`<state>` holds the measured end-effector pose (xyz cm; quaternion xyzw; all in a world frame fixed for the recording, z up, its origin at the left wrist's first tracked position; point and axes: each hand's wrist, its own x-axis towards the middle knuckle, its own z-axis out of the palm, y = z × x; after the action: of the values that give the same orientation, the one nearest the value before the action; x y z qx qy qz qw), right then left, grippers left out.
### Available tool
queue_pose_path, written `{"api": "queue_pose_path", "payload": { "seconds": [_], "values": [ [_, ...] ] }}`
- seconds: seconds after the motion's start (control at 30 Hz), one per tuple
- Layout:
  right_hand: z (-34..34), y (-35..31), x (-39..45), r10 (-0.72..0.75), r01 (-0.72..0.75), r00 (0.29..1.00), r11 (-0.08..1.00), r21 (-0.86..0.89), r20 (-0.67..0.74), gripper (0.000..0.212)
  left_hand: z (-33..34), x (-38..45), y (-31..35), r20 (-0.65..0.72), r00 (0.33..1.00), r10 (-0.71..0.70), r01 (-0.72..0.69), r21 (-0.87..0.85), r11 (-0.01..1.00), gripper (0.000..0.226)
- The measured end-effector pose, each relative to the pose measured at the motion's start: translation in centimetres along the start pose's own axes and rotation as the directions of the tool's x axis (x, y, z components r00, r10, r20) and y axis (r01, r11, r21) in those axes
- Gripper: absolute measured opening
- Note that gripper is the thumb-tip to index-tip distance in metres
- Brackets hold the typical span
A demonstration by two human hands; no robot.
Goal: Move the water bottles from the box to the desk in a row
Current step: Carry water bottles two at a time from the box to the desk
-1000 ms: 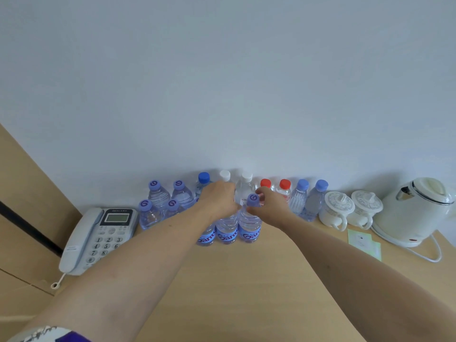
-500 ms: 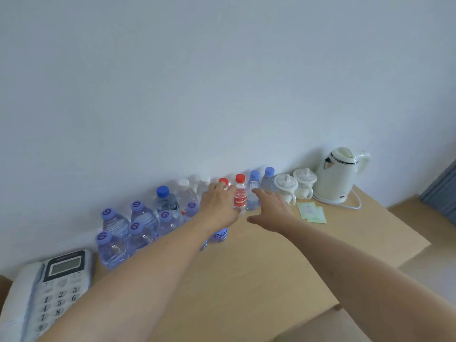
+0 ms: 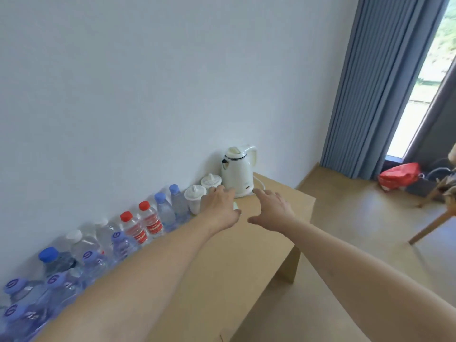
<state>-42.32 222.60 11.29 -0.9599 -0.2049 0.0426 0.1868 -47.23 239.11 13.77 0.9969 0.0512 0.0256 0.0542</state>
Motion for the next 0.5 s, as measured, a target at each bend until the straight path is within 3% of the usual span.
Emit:
{"api": "queue_pose_path", "payload": {
  "seconds": [0.5],
  "values": [
    [-11.5,31.5,-6.1,0.253,-0.254,0.966,0.967,-0.021,-0.046,0.084,6.7,9.7,33.4,0.106,0.965,0.242,-0.231,-0.108,0.967,0.062]
  ]
}}
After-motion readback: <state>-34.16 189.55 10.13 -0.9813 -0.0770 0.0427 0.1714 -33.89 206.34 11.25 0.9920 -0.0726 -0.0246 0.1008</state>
